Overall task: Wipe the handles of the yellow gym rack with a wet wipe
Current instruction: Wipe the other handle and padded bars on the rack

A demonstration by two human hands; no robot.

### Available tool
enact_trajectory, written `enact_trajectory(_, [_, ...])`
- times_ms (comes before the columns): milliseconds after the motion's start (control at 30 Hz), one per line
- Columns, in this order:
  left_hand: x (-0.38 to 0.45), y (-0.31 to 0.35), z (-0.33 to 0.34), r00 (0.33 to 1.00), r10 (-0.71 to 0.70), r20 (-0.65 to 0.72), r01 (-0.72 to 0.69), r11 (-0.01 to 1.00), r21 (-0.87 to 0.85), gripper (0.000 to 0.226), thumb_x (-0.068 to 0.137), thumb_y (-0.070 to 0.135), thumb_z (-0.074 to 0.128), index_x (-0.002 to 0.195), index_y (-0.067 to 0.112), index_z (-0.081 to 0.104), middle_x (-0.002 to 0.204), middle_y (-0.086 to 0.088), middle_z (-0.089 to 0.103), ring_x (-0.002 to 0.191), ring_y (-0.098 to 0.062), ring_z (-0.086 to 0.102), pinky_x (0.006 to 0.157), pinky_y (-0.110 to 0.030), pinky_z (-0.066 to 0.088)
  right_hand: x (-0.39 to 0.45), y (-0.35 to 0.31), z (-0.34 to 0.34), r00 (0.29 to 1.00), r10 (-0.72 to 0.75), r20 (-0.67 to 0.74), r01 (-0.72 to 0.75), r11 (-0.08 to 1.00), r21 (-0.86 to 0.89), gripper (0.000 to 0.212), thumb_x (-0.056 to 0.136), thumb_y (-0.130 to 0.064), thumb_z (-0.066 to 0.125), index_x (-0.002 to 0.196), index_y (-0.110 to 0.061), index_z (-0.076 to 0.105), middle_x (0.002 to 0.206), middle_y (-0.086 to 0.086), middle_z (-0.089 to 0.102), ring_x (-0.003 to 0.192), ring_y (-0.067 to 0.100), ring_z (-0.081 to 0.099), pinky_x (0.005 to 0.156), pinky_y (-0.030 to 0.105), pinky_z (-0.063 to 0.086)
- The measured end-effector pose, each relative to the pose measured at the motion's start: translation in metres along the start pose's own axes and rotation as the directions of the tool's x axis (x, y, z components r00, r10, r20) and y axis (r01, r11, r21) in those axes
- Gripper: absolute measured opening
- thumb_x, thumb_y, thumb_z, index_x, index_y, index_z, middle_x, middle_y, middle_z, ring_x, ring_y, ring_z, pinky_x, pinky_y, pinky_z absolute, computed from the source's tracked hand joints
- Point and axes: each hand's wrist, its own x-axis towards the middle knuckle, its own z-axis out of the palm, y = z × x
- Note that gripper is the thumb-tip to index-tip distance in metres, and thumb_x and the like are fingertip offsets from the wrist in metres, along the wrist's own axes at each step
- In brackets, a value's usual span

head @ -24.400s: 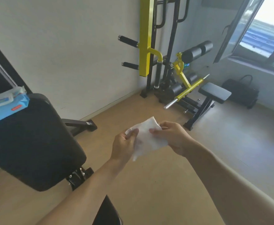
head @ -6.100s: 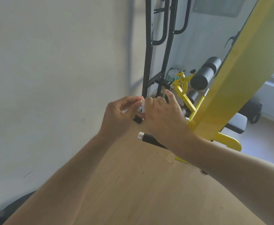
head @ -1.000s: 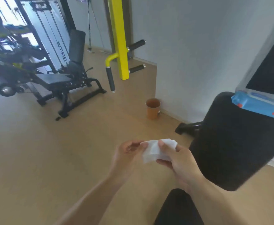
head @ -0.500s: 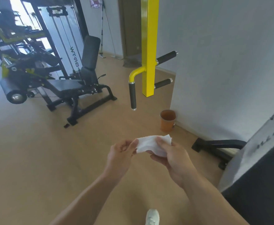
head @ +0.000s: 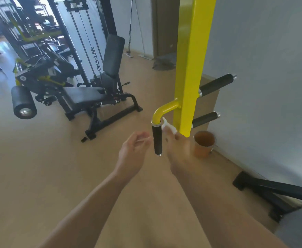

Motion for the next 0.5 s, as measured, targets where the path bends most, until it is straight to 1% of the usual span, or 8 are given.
enact_trajectory(67, [0.021,0.004,0.000,0.999,0.037,0.015,-0.036,0.999,-0.008,0.028,0.095,0.035,0.065,0.122,0.030,0.065,0.117,0.020,0.068,0.102,0.012,0.063,0.088,-0.014,0.049,-0.003,0.008,0.012,0.976,-0.158,0.152,0.155,0.987,0.035,0.035,0.099,-0.050,0.046,0.089,-0.026,0.068,0.078,-0.004,0.063,0.078,0.011,0.060,0.072,0.032,0.047])
enact_trajectory(133, [0.038,0.008,-0.002,0.994,0.085,0.065,-0.085,0.996,0.009,0.028,0.094,0.036,0.066,0.122,0.035,0.064,0.117,0.023,0.068,0.104,0.011,0.063,0.093,-0.018,0.048,-0.003,0.021,0.014,0.967,-0.214,0.136,0.197,0.972,0.130,0.034,0.103,-0.047,0.043,0.097,-0.028,0.070,0.089,0.001,0.067,0.090,0.018,0.064,0.077,0.038,0.049])
enact_trajectory(167, [0.045,0.010,-0.002,0.989,0.112,0.097,-0.115,0.993,0.030,0.027,0.093,0.037,0.067,0.120,0.037,0.065,0.115,0.024,0.069,0.106,0.010,0.062,0.094,-0.020,0.047,-0.001,0.026,0.014,0.968,-0.229,0.099,0.217,0.969,0.120,0.025,0.104,-0.040,0.047,0.105,-0.036,0.071,0.097,-0.005,0.071,0.096,0.015,0.066,0.078,0.031,0.052])
enact_trajectory(233, [0.058,0.014,-0.002,0.975,0.161,0.153,-0.176,0.980,0.089,0.025,0.088,0.038,0.071,0.114,0.040,0.068,0.110,0.027,0.070,0.107,0.013,0.060,0.095,-0.020,0.044,0.010,0.028,0.017,0.975,-0.215,0.055,0.216,0.976,-0.004,0.019,0.099,-0.036,0.058,0.114,-0.040,0.070,0.102,-0.010,0.072,0.095,0.004,0.066,0.075,0.021,0.049])
enact_trajectory(300, [0.071,0.015,-0.001,0.964,0.191,0.184,-0.220,0.963,0.154,0.025,0.084,0.041,0.075,0.108,0.040,0.070,0.105,0.026,0.070,0.105,0.015,0.058,0.096,-0.020,0.042,0.024,0.027,0.020,0.980,-0.187,0.062,0.194,0.972,-0.132,0.022,0.094,-0.037,0.065,0.115,-0.033,0.069,0.104,-0.014,0.069,0.096,-0.001,0.064,0.076,0.018,0.046])
enact_trajectory(367, [0.081,0.015,-0.002,0.956,0.212,0.203,-0.254,0.945,0.207,0.022,0.082,0.044,0.076,0.103,0.040,0.071,0.101,0.024,0.072,0.103,0.011,0.060,0.094,-0.023,0.045,0.031,0.031,0.024,0.964,-0.248,0.099,0.265,0.930,-0.253,0.021,0.095,-0.033,0.064,0.115,-0.028,0.067,0.105,-0.019,0.063,0.098,-0.005,0.059,0.076,0.013,0.041])
enact_trajectory(433, [0.089,0.016,-0.003,0.949,0.223,0.224,-0.278,0.925,0.259,0.019,0.081,0.048,0.076,0.099,0.041,0.073,0.099,0.023,0.072,0.099,0.006,0.063,0.088,-0.026,0.048,0.036,0.042,0.024,0.939,-0.314,0.142,0.344,0.867,-0.361,0.015,0.096,-0.033,0.060,0.111,-0.031,0.061,0.099,-0.018,0.061,0.095,-0.002,0.057,0.072,0.009,0.039])
enact_trajectory(500, [0.095,0.017,-0.004,0.942,0.234,0.242,-0.301,0.908,0.292,0.013,0.081,0.048,0.075,0.093,0.042,0.074,0.095,0.021,0.072,0.092,0.000,0.065,0.083,-0.029,0.051,0.042,0.059,0.024,0.923,-0.346,0.169,0.384,0.797,-0.466,0.006,0.097,-0.038,0.055,0.098,-0.032,0.053,0.088,-0.007,0.062,0.088,0.010,0.058,0.071,0.018,0.041])
